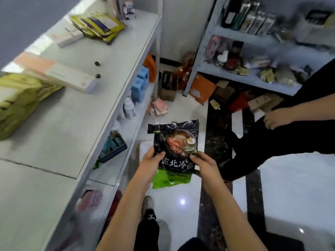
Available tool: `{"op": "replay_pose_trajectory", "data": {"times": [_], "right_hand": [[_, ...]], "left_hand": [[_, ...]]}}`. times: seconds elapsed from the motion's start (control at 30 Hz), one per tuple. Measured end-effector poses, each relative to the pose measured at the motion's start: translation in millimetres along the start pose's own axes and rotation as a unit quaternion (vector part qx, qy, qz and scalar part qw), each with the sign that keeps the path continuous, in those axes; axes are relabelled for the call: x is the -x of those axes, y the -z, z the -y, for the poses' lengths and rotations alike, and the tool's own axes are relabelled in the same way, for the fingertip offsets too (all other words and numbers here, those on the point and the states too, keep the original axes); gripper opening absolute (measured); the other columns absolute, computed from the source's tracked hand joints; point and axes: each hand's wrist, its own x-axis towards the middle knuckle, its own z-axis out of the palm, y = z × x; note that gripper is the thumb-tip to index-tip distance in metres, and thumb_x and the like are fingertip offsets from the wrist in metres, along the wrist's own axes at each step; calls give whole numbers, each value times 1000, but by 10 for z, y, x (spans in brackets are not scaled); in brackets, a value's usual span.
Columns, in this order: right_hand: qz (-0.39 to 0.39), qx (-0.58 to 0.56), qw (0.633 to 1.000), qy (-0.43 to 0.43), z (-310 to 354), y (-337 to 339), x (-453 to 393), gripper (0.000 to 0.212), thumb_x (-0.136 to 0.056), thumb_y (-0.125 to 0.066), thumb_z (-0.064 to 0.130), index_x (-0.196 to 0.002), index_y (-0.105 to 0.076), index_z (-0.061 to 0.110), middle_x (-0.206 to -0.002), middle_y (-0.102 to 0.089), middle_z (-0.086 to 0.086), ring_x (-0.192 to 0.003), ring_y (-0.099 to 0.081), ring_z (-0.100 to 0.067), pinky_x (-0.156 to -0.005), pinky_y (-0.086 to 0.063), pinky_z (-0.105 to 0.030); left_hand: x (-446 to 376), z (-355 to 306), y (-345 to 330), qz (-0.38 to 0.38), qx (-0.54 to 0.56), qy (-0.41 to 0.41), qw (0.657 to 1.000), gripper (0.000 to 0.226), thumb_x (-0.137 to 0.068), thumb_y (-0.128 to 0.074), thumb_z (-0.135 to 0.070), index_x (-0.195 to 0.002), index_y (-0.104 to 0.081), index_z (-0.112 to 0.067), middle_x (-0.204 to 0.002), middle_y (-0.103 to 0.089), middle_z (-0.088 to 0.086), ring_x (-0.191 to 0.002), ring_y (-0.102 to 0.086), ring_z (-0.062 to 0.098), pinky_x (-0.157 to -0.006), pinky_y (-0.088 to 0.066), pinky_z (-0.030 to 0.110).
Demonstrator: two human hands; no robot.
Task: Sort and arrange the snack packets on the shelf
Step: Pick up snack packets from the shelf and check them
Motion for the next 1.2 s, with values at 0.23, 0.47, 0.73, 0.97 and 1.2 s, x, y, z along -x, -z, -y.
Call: {"op": "replay_pose_trajectory", "data": {"times": [0.23,0.47,0.73,0.97,1.2], "right_hand": [[-20,24,997,-67,-531,-117,-1176,17,-91,-64,3,-97,-73,16,-87,-76,-1,-76,-71,-12,-76,-59,-33],[-8,65,989,-131,-1730,-102,-2559,16,-90,-67,7,-100,-74,18,-97,-75,-5,-90,-70,-20,-93,-55,-45],[3,84,974,-211,-3341,-303,-3588,16,-91,-66,8,-93,-73,22,-86,-73,2,-82,-69,-18,-84,-55,-33],[23,116,964,-238,-4432,-549,-4637,16,-92,-63,7,-90,-69,21,-82,-69,3,-77,-66,-15,-77,-56,-32],[39,200,955,-215,-5434,-795,-5449,19,-90,-64,11,-108,-71,11,-96,-70,-11,-93,-69,-32,-84,-58,-49]], "left_hand": [[-1160,497,-50,-15,-47,68,996,29,-96,-54,-3,-122,-60,-13,-111,-66,-1,-99,-61,12,-66,-48,5],[-2404,1689,-17,-93,-85,130,984,23,-95,-52,-2,-112,-64,-12,-105,-68,2,-92,-62,16,-76,-50,22],[-3379,3230,235,-194,-73,247,947,27,-95,-50,4,-118,-62,-3,-111,-66,13,-87,-58,20,-73,-48,25],[-4435,4358,584,-147,-111,287,940,21,-93,-51,-2,-107,-63,-12,-112,-67,15,-107,-63,33,-98,-50,48],[-5155,5182,843,-166,-198,270,927,23,-92,-44,2,-97,-66,-3,-110,-65,24,-106,-61,39,-90,-50,43]]}}
